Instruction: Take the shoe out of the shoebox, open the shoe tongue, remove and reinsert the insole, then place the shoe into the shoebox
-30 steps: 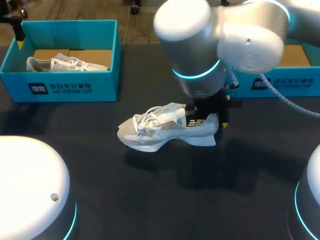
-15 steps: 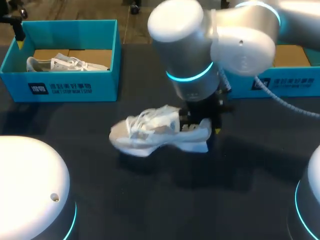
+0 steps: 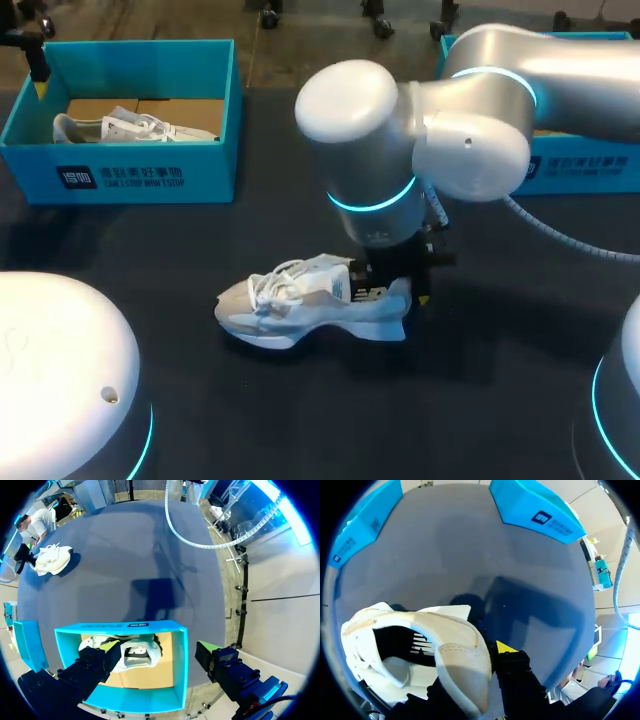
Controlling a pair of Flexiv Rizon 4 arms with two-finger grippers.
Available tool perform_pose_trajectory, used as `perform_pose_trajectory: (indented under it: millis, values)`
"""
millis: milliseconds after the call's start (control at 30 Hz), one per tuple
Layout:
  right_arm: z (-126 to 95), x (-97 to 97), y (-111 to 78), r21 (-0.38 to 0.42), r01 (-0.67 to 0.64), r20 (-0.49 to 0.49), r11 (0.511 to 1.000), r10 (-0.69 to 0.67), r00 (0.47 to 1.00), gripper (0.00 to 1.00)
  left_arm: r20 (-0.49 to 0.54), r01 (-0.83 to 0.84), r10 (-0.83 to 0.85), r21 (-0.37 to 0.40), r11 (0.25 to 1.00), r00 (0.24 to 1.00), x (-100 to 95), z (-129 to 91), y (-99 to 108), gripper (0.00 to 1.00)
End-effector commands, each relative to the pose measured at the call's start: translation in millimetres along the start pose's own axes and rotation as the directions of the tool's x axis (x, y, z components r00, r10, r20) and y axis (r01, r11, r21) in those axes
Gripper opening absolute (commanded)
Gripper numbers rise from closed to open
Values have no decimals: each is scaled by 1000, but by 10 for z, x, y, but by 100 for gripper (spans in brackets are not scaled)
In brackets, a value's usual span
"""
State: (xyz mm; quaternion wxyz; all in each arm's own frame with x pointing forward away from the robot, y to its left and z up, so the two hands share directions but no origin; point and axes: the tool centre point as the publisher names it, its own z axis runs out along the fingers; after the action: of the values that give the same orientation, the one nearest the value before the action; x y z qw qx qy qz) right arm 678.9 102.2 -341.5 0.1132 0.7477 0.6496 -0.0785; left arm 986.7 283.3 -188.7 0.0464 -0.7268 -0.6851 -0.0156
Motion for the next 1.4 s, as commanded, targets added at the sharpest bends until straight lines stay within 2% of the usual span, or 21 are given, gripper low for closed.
perform_pose_trajectory:
  millis: [33,233,867,900,967,1000,1133,1167,1200,1333,1400]
  values:
    - [143,117,-65,-13,-28,0,1000,28,1000,0,-2,-1,1,-2,1000,1000,2,0,-9,100]
    - [291,141,-81,10,-27,-14,1000,27,1000,0,-2,-1,1,-2,1000,1000,2,0,-9,100]
    - [509,234,-185,37,-3,-106,999,7,994,0,-2,-1,1,-2,1000,1000,2,0,-9,100]
    - [509,237,-186,38,-3,-115,999,8,993,5,-2,-1,1,-2,1000,1000,2,0,-9,100]
    - [501,237,-185,39,-4,-121,999,9,993,89,-2,-1,1,-2,1000,1000,2,0,-9,100]
    - [470,226,-185,43,-6,-122,999,12,992,100,-2,-1,1,-2,1000,1000,2,0,-9,100]
    - [205,148,-168,18,-2,-122,1000,4,993,100,-2,-1,1,-2,1000,1000,2,0,-9,100]
    - [205,148,-168,18,-2,-122,1000,4,993,100,-2,-1,1,-2,1000,1000,2,0,-9,100]
    - [33,92,-154,4,2,-146,1000,-2,989,100,-2,-1,1,-2,1000,1000,2,0,-9,100]
    - [-270,3,-131,-30,11,-188,999,-17,982,100,-2,-1,1,-2,1000,1000,2,0,-9,100]
    - [-424,-52,-114,-54,31,-252,998,-44,967,100,-2,-1,1,-2,1000,1000,2,0,-9,100]
